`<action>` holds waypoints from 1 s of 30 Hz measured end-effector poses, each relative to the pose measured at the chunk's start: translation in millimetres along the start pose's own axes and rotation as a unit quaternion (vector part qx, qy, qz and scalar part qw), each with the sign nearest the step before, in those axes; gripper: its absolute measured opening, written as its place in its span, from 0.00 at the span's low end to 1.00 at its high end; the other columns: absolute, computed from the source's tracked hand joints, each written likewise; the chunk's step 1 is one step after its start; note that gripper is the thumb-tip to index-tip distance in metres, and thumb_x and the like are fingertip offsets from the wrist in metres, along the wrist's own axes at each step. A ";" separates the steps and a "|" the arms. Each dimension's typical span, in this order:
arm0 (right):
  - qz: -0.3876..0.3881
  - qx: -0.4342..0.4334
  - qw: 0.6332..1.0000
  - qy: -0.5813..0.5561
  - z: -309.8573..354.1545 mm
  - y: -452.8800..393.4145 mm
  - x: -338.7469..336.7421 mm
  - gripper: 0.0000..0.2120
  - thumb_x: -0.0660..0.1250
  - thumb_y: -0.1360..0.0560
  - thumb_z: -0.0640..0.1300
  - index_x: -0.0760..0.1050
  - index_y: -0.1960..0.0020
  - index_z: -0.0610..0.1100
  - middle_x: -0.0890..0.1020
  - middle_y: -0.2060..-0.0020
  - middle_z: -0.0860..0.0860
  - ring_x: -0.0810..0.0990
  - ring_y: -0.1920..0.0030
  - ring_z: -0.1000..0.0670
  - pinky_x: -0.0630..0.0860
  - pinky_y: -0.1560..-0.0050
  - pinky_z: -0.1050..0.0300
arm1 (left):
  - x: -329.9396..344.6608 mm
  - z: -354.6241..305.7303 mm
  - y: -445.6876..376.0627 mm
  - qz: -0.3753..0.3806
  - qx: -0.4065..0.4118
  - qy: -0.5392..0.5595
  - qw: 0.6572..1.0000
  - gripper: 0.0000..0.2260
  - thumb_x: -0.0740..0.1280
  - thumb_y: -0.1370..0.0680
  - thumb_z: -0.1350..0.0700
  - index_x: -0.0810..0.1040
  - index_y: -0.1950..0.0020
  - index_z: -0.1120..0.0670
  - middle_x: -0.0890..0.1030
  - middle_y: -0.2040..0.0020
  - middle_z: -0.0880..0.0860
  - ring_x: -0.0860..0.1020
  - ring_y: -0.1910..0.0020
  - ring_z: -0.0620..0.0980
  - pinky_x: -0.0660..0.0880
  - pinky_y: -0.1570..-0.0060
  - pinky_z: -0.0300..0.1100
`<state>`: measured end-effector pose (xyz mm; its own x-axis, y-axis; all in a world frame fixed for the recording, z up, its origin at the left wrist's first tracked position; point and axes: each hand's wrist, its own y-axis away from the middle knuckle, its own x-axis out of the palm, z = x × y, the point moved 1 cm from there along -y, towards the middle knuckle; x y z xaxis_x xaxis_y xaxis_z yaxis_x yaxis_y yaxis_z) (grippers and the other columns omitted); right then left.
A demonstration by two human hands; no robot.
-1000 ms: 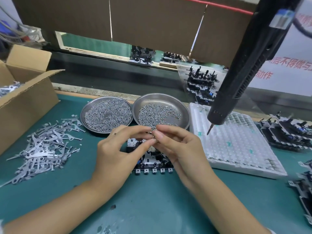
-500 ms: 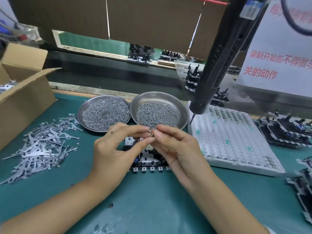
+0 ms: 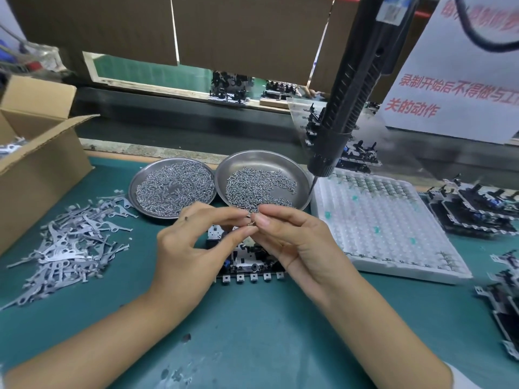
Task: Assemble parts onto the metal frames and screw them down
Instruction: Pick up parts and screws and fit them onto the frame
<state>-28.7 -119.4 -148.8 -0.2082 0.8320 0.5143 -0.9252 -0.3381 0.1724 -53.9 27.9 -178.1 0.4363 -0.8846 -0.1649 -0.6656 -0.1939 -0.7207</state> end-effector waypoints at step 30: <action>-0.285 -0.115 0.586 0.750 128.8 -23.2 -139.2 0.13 0.59 0.30 0.25 0.79 0.51 0.30 0.82 0.52 0.35 0.80 0.51 0.36 0.77 0.48 0.42 | -2.4 4.0 -4.9 -0.003 -0.152 0.060 0.987 0.05 0.69 0.31 0.50 0.83 0.58 0.41 0.83 0.58 0.37 0.79 0.59 0.34 0.72 0.53 0.27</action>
<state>62.6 -284.1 -116.2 0.2703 0.2896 -0.9182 -0.9624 0.1079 -0.2493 -49.3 32.6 -176.9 0.3777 -0.9235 -0.0675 -0.8218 -0.3007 -0.4839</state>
